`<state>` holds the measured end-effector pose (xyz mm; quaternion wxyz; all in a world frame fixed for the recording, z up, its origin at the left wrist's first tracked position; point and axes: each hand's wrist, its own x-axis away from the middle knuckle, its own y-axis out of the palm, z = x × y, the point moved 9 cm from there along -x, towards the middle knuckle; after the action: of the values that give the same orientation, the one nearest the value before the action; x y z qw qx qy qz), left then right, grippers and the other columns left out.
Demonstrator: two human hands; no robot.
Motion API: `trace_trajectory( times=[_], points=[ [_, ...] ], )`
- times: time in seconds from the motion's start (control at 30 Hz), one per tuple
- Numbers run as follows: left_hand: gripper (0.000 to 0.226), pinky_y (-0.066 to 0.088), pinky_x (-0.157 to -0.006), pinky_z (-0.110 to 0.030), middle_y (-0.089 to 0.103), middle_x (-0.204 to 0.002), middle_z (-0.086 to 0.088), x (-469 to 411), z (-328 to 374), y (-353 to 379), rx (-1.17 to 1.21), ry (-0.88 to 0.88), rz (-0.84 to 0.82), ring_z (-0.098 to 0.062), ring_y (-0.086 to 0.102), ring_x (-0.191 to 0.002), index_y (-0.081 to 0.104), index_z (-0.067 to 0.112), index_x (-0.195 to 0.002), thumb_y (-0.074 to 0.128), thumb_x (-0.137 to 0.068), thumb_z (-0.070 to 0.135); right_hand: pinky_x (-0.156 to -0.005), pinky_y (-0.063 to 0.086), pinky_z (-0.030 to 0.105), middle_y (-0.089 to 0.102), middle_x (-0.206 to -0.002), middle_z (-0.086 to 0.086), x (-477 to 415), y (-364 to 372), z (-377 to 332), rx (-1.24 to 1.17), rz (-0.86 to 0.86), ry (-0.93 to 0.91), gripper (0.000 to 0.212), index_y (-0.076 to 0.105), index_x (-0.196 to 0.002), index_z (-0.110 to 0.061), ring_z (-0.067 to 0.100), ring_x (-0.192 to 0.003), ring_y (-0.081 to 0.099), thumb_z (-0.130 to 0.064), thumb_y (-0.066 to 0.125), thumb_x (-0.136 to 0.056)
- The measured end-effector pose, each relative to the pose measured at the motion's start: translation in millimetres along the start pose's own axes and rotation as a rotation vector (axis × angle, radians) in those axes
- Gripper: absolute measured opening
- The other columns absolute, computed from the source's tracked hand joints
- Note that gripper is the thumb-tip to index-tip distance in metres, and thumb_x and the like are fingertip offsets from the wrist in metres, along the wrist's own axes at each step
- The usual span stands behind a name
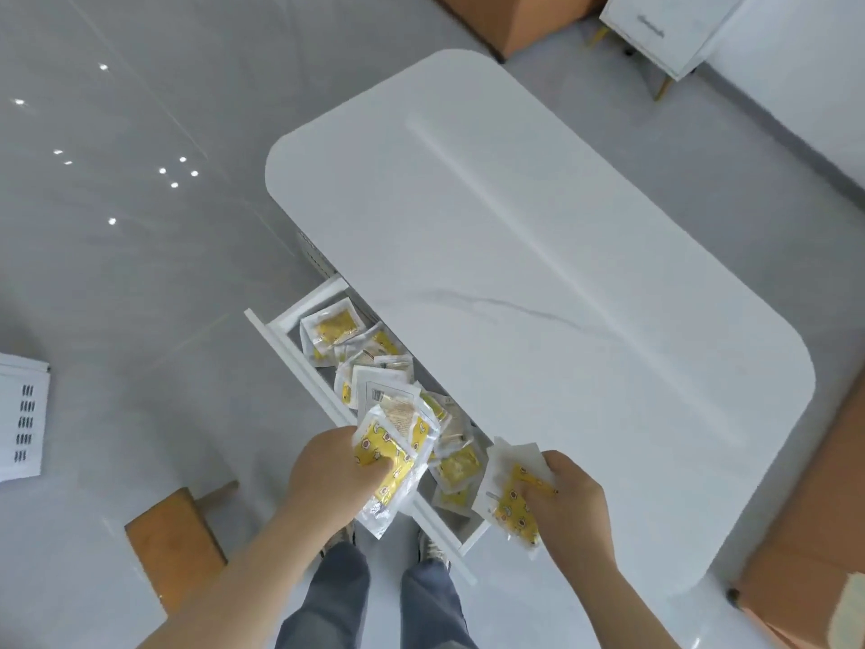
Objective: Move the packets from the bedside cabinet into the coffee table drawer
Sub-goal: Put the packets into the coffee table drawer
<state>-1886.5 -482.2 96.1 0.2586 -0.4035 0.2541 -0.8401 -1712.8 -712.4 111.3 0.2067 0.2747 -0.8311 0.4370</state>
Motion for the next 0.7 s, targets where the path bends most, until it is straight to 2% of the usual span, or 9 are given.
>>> trace_trajectory(
  times=[0.23,0.37,0.53,0.7],
  points=[
    [0.03,0.033,-0.048,-0.025,0.043,-0.054,0.004,-62.5,-34.2,74.9,-0.061,0.015,-0.103,-0.014,0.042,-0.049,0.041,0.016,-0.059,0.064,-0.074,0.029,-0.052,0.034,0.029,0.052,-0.061,-0.001,-62.6,56.2,59.8,0.042,0.047,0.076,0.014,0.053,-0.069,-0.017,0.021,-0.056,0.04,-0.006,0.058,-0.076],
    [0.032,0.033,-0.049,-0.025,0.042,-0.053,0.004,-89.7,-59.9,106.7,-0.064,0.015,-0.098,-0.013,0.041,-0.048,0.041,0.016,-0.059,0.065,-0.075,0.029,-0.052,0.035,0.03,0.054,-0.062,0.0,-90.6,92.3,100.6,0.098,0.061,0.112,0.017,0.052,-0.07,-0.02,0.023,-0.058,0.042,-0.004,0.054,-0.074],
    [0.029,0.032,-0.048,-0.023,0.046,-0.053,0.002,-118.9,-86.6,136.8,-0.062,0.03,-0.09,-0.014,0.045,-0.05,0.046,0.014,-0.059,0.066,-0.075,0.027,-0.055,0.041,0.03,0.062,-0.072,0.005,-120.4,130.5,135.0,0.094,0.044,0.161,0.01,0.059,-0.082,-0.016,0.025,-0.063,0.05,-0.008,0.056,-0.078],
    [0.031,0.031,-0.046,-0.024,0.045,-0.052,0.001,-145.4,-96.0,152.2,-0.064,0.049,-0.067,-0.016,0.045,-0.049,0.044,0.014,-0.056,0.067,-0.074,0.025,-0.052,0.041,0.028,0.065,-0.075,0.006,-143.3,160.5,149.1,0.089,0.027,0.156,0.006,0.059,-0.081,-0.015,0.026,-0.065,0.056,-0.011,0.062,-0.079]
  ],
)
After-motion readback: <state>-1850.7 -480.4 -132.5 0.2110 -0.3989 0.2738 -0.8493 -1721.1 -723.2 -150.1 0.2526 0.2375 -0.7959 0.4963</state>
